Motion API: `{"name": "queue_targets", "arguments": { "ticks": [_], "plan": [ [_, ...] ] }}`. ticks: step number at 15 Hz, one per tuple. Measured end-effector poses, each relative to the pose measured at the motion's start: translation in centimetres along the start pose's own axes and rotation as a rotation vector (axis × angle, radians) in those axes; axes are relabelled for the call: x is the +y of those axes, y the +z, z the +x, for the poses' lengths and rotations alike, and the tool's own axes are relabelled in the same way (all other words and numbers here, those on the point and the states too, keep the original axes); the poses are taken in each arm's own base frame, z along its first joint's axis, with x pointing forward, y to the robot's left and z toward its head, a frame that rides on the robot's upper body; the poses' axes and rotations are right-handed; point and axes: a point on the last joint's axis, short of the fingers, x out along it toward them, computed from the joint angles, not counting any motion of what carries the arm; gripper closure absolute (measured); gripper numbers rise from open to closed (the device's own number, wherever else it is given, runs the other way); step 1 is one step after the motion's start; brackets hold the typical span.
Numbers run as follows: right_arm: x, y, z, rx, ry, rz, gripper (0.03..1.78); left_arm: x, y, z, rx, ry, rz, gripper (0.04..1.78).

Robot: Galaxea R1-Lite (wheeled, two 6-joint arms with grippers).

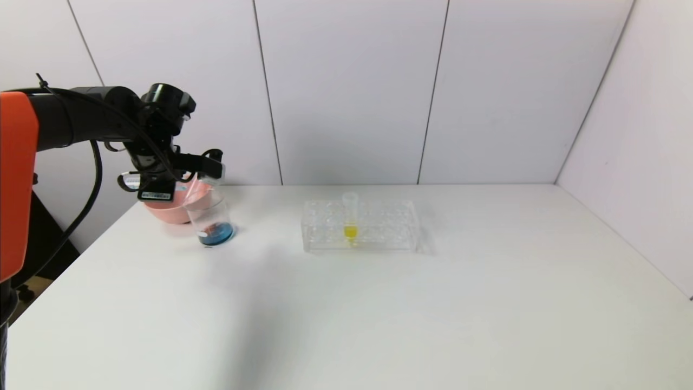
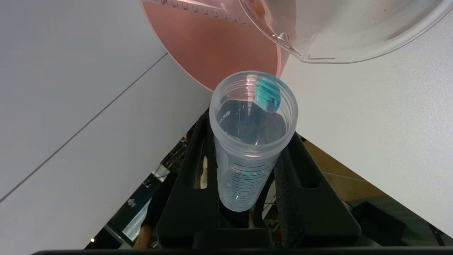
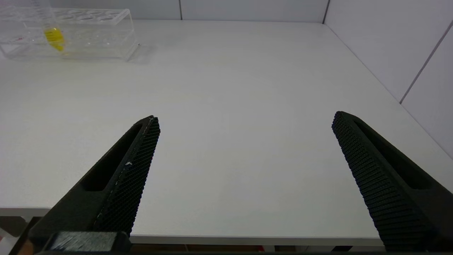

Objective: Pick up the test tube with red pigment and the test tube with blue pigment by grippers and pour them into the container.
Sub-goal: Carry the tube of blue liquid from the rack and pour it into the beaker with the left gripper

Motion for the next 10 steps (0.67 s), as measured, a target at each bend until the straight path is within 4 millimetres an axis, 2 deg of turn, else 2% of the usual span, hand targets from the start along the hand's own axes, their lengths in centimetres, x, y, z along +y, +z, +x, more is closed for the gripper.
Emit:
{"name": "queue_targets", "arguments": {
  "ticks": [10],
  "plan": [
    [0.0, 0.0, 0.0, 0.0, 0.0, 0.0, 0.04, -0.3, 1.4, -0.2, 0.065, 0.017, 0.043, 1.36]
  ]
}}
